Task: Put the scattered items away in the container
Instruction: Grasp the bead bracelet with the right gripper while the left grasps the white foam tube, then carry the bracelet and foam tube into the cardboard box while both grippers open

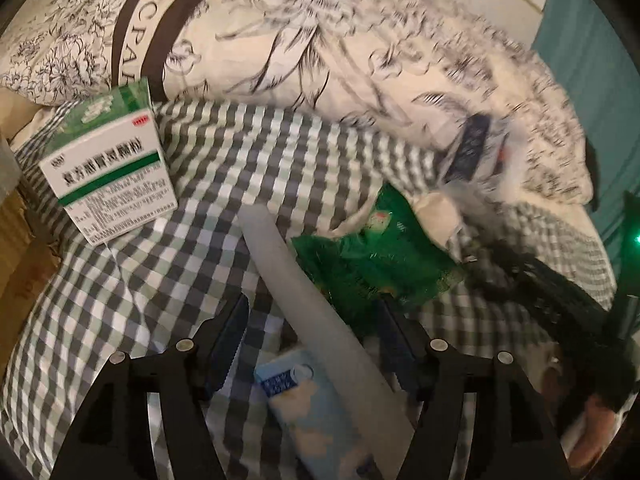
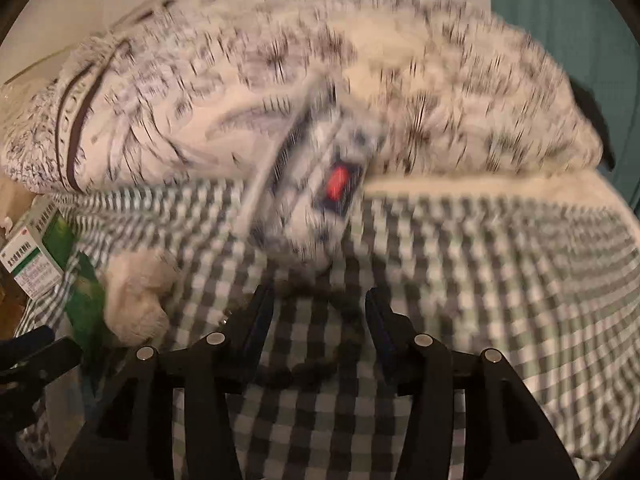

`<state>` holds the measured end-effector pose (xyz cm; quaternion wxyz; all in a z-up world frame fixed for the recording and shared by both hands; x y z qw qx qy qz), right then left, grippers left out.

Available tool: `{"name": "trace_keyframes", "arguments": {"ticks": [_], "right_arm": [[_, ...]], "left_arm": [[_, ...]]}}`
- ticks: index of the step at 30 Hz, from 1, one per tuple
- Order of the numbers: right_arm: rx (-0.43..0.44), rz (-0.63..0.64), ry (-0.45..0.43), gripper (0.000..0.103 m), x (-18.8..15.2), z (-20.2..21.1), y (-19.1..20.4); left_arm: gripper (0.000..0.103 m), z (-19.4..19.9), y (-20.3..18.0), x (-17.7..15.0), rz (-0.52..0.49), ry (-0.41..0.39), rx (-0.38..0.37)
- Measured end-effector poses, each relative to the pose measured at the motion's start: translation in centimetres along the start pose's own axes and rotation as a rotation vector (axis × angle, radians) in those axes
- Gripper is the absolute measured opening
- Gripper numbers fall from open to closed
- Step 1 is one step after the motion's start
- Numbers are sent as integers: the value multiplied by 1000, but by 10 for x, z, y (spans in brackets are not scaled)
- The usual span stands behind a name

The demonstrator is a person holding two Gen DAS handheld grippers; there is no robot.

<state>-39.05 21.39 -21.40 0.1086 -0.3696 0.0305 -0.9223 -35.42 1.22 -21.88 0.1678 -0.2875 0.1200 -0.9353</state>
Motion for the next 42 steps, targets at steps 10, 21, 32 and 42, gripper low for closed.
{"name": "trace_keyframes", "arguments": {"ticks": [10, 21, 32, 42], "right_arm": [[-22, 28, 49, 32, -1, -9, 2], [-25, 47, -73, 11, 15, 23, 6], [70, 113, -153, 11, 29, 64, 46], [93, 206, -166, 11, 10, 134, 117]], "left_arm": [[19, 5, -17, -13, -128, -73, 57], [17, 61, -3, -5, -86, -153, 13], [17, 105, 37, 9, -42, -182, -18], [17, 170, 74, -7, -33, -211, -16]]}}
Point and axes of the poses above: each gripper's, at about its wrist camera, not at the fingertips, and z roughly against the way its jaws point, y to its left, x to its top, the point moved 4 cm from there along -z, roughly the way its jaws point, and after that the axes turned 15 degrees about z, right-handed, at the moved point
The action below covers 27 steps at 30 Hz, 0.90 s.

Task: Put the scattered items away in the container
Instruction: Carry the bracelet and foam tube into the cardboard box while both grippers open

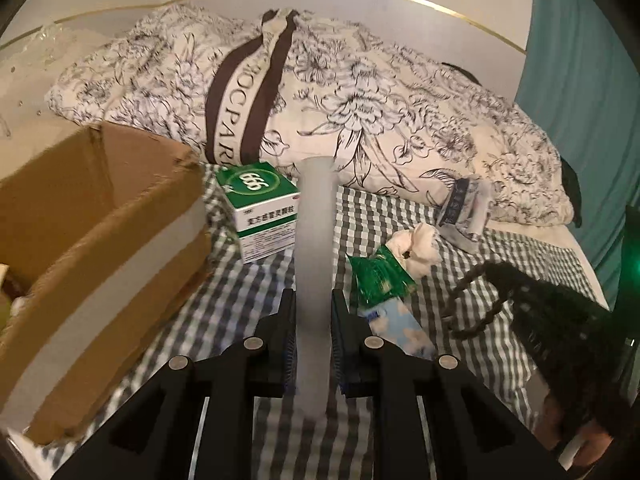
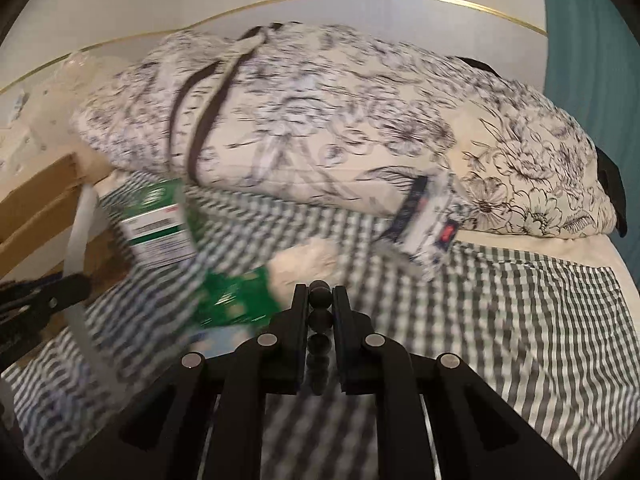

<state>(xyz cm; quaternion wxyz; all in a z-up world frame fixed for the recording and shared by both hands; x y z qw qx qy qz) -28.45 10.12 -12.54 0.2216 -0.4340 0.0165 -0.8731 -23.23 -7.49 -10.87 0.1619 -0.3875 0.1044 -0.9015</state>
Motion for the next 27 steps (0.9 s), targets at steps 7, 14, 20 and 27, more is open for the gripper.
{"name": "trace_keyframes", "arguments": {"ticks": [7, 14, 20, 27], "right_arm": [[86, -68, 11, 11, -4, 50, 38], [115, -82, -30, 11, 15, 125, 46], [200, -85, -78, 11, 40, 179, 63], [194, -78, -75, 11, 47, 184, 86]], "left_arm": [[17, 68, 14, 3, -9, -29, -14], [17, 121, 32, 15, 18, -36, -22], [17, 135, 50, 31, 28, 28, -58], [68, 92, 75, -24, -66, 201, -2]]}}
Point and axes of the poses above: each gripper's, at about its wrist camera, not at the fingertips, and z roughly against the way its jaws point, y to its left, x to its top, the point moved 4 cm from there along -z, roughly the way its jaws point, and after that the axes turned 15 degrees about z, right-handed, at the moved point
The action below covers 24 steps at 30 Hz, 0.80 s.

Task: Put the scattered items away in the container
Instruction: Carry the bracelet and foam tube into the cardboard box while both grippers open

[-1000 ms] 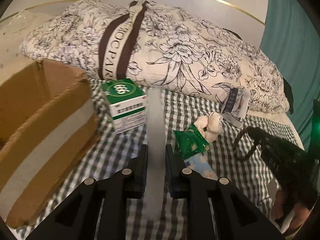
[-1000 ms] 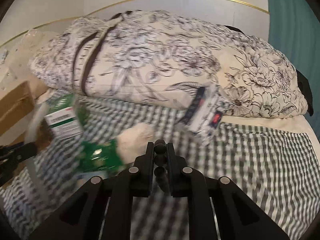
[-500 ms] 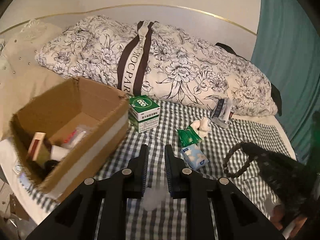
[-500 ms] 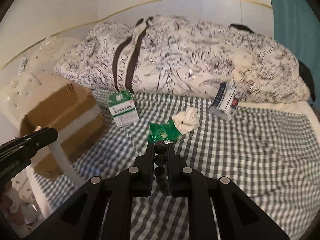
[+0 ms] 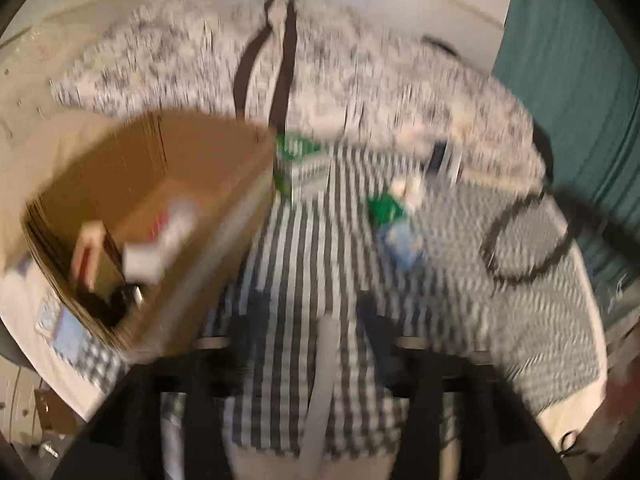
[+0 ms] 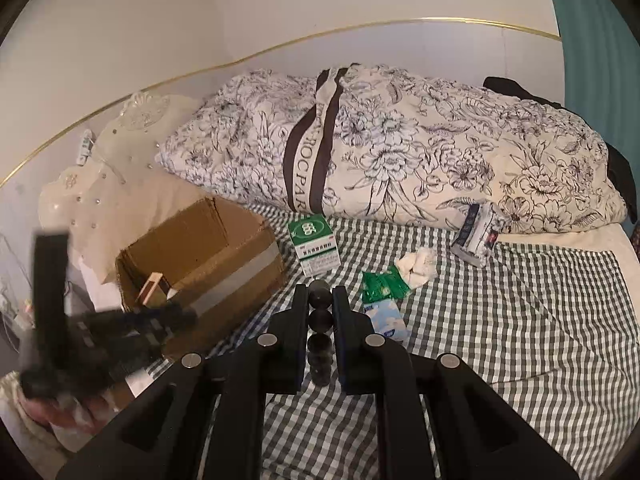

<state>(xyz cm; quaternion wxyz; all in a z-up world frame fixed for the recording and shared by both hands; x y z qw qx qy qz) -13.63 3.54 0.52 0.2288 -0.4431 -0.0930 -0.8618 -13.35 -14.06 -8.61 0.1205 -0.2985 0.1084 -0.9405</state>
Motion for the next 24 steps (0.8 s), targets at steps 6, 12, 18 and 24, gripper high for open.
{"name": "trace_keyframes", "arguments": {"ticks": [6, 12, 18, 24], "right_arm": [[-5, 13, 60, 11, -11, -16, 11], [-10, 16, 69, 11, -17, -12, 8], [-5, 5, 88, 11, -22, -12, 4], [12, 5, 82, 11, -21, -6, 10]], "left_arm": [[68, -64, -3, -57, -22, 104, 44], [25, -99, -2, -82, -31, 156, 47], [9, -79, 4, -75, 12, 116, -10], [9, -29, 0, -48, 23, 7, -45]]}}
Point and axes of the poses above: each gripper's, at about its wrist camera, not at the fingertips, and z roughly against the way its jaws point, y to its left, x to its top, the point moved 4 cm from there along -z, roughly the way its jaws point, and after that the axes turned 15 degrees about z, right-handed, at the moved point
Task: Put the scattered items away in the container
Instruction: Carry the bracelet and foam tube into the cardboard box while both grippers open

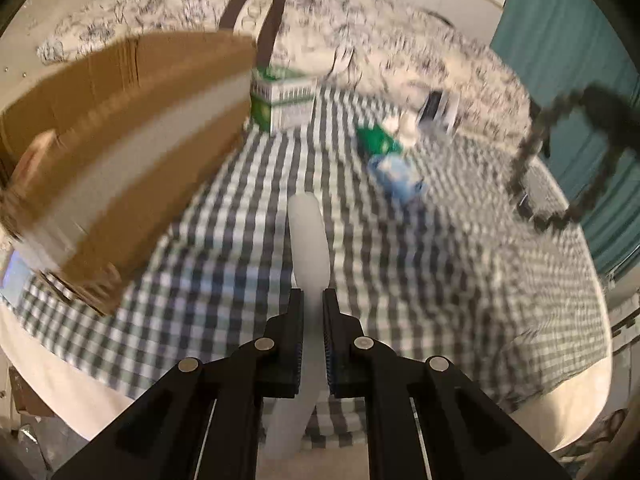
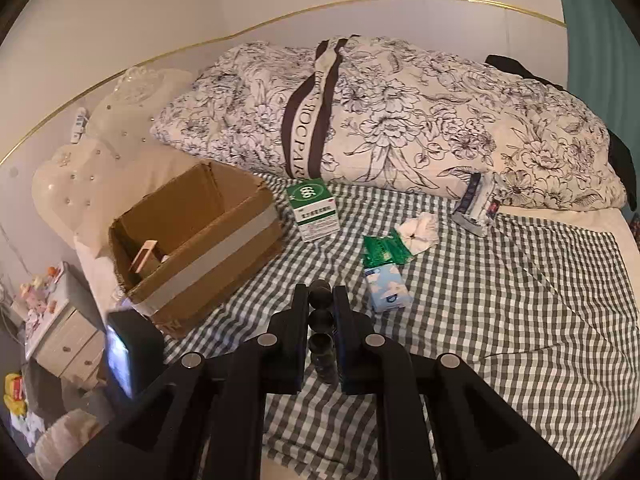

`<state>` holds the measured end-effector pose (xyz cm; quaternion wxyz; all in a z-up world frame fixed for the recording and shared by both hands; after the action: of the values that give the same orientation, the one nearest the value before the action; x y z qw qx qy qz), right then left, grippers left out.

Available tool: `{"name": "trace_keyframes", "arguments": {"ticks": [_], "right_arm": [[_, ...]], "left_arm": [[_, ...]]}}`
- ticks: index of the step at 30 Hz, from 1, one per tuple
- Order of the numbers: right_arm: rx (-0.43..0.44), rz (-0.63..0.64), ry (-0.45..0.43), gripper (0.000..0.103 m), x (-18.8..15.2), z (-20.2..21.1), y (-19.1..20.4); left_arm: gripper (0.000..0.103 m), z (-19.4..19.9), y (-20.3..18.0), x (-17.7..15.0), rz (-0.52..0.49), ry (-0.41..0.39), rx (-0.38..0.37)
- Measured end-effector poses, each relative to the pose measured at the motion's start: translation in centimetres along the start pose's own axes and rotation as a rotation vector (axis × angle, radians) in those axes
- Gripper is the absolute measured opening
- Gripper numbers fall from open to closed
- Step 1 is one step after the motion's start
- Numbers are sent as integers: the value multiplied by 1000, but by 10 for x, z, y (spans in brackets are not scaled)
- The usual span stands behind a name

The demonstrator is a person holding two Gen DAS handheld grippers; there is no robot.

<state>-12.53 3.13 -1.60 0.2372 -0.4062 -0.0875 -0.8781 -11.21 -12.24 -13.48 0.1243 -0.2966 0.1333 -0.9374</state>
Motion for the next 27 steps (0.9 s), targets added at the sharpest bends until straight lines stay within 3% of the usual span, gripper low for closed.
{"name": "trace_keyframes", "arguments": {"ticks": [11, 15, 20, 27], "right_arm": [[81, 63, -56, 11, 35, 7, 32], [143, 106, -96, 11, 71, -4, 62], [214, 158, -131, 11, 118, -31, 104], [263, 196, -96, 11, 147, -97, 146]], "left_arm": [[9, 89, 3, 79, 11, -165, -20], [9, 108, 25, 113, 17, -216, 38], [9, 108, 67, 147, 64, -233, 92], [9, 79, 111, 164, 105, -210, 115]]}}
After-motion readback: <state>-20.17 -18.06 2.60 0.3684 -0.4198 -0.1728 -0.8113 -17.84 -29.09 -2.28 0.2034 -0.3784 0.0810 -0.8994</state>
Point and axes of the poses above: each gripper's, at about its wrist camera, not at the fingertips, and z roughly against the way its jaws point, y to its left, x to its top, the point moved 4 cm from there along -z, roughly the way its jaws point, and after that the axes turned 15 degrees about z, right-handed, at the moved point
